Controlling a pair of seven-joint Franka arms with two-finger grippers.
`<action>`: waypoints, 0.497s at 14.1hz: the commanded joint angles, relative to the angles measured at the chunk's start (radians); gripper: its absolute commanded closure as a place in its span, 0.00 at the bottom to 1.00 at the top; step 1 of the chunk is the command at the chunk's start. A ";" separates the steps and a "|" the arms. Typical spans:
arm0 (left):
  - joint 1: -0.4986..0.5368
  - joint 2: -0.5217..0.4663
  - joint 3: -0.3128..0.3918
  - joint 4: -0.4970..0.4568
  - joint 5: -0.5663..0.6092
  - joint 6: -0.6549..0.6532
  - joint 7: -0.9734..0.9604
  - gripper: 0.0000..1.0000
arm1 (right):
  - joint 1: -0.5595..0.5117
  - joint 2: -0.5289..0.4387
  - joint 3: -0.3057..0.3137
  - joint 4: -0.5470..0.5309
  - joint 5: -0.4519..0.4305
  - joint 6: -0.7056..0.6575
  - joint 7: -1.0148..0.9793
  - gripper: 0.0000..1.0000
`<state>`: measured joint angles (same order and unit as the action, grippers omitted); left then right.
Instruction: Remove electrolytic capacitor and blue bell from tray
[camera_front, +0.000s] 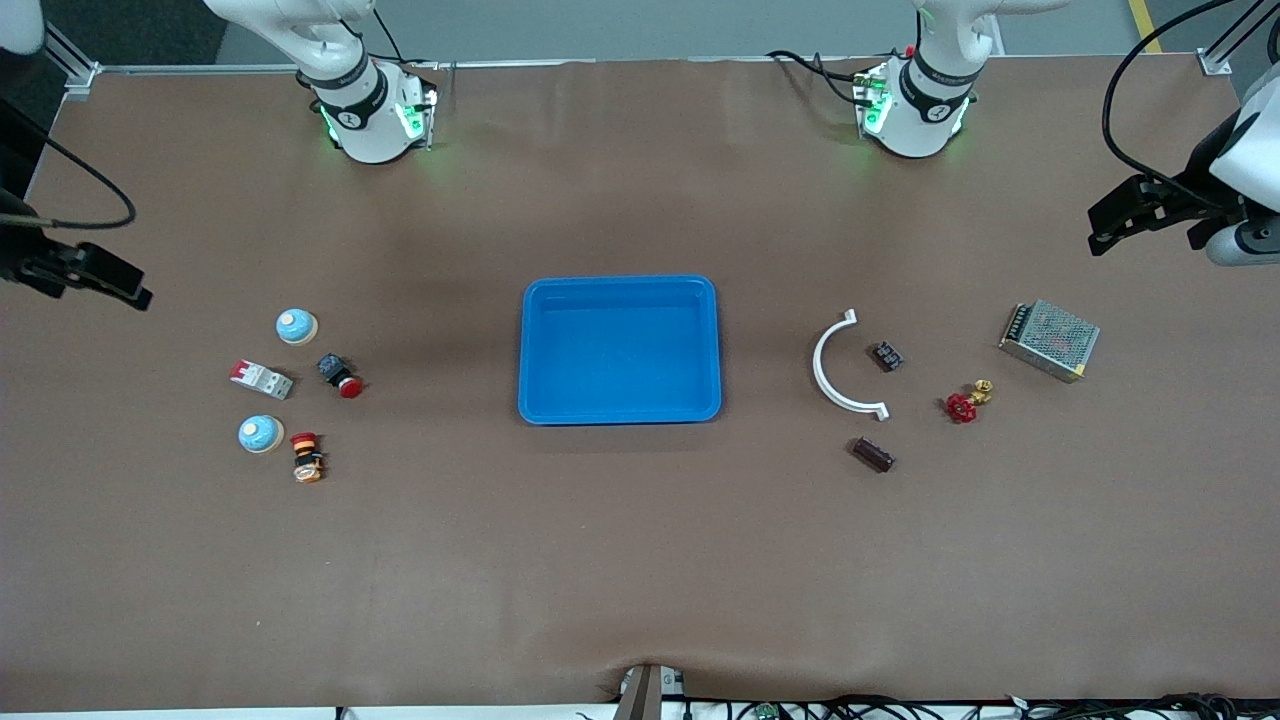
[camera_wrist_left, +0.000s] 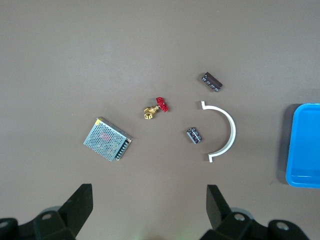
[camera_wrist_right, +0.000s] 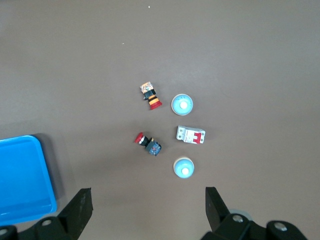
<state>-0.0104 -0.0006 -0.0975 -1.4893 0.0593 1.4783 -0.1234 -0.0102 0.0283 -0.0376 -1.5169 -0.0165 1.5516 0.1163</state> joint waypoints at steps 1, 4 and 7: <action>0.000 -0.009 0.001 0.001 -0.016 -0.015 0.007 0.00 | -0.005 -0.002 -0.002 0.061 0.001 -0.061 0.002 0.00; 0.000 -0.009 0.001 0.001 -0.016 -0.013 0.007 0.00 | -0.005 -0.004 -0.005 0.070 0.001 -0.067 -0.003 0.00; 0.001 -0.009 0.001 0.001 -0.016 -0.015 0.016 0.00 | -0.007 -0.002 -0.005 0.116 0.001 -0.116 -0.009 0.00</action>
<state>-0.0104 -0.0006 -0.0978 -1.4895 0.0593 1.4780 -0.1234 -0.0116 0.0209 -0.0424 -1.4544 -0.0166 1.4803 0.1150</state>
